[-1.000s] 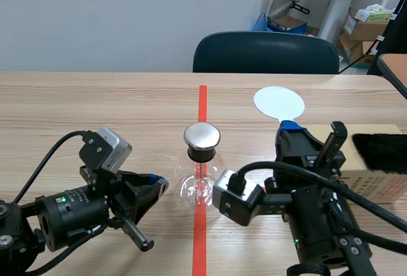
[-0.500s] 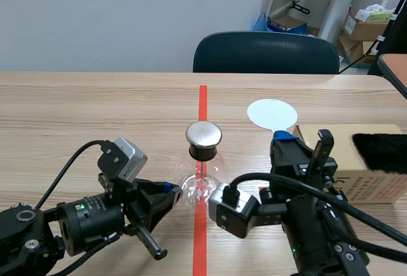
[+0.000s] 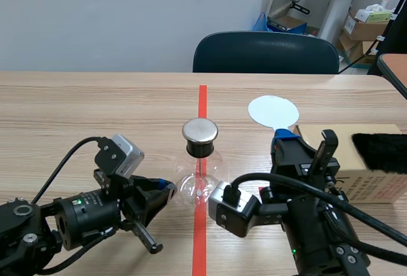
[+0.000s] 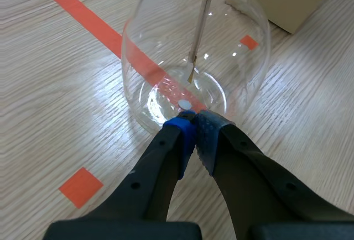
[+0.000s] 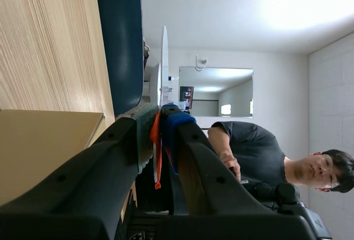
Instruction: Do the electroscope experiment
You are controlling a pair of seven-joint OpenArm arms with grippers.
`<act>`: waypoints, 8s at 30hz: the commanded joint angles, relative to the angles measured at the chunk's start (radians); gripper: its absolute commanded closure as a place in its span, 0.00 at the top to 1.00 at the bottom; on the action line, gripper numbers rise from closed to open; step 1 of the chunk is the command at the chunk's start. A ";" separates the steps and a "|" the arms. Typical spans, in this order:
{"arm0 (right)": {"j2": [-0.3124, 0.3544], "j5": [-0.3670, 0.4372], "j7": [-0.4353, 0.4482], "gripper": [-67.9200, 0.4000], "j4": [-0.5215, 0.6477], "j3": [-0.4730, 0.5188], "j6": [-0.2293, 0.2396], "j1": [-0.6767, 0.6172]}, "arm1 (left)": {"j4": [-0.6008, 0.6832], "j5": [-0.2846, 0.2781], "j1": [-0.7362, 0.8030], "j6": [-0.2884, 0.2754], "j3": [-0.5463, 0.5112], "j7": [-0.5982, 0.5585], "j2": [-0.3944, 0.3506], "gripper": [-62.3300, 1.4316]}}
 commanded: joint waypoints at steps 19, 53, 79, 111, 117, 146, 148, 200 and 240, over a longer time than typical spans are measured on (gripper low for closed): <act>-0.003 -0.007 -0.003 0.02 0.009 0.003 -0.003 0.009 | 0.004 -0.054 0.039 -0.009 -0.023 -0.079 -0.039 0.06; 0.003 -0.008 -0.011 0.02 0.009 0.003 -0.005 0.010 | 0.004 -0.038 0.039 -0.009 -0.023 -0.078 -0.039 0.07; 0.002 -0.022 -0.012 0.02 0.009 0.003 -0.005 0.009 | 0.004 -0.035 0.039 -0.007 -0.023 -0.078 -0.033 0.07; 0.002 -0.022 -0.011 0.02 0.009 0.003 -0.004 0.009 | 0.004 0.049 0.039 0.040 -0.023 -0.096 -0.033 0.06; 0.002 -0.022 -0.011 0.02 0.009 0.003 -0.004 0.009 | 0.004 0.052 0.039 0.040 -0.023 -0.108 -0.033 0.06; 0.008 -0.031 0.148 0.02 0.023 0.008 -0.008 -0.019 | 0.004 0.085 0.039 0.054 -0.023 -0.115 -0.033 0.07; 0.008 -0.031 0.169 0.02 0.025 0.008 -0.008 -0.019 | 0.004 0.085 0.039 0.054 -0.023 -0.114 -0.033 0.07; 0.008 -0.031 0.390 0.02 0.040 0.008 -0.023 -0.025 | 0.004 0.085 0.039 0.053 -0.023 -0.108 -0.033 0.07; 0.008 -0.031 -0.207 0.02 0.040 0.008 -0.023 -0.025 | 0.004 0.085 0.039 0.051 -0.023 -0.108 -0.033 0.07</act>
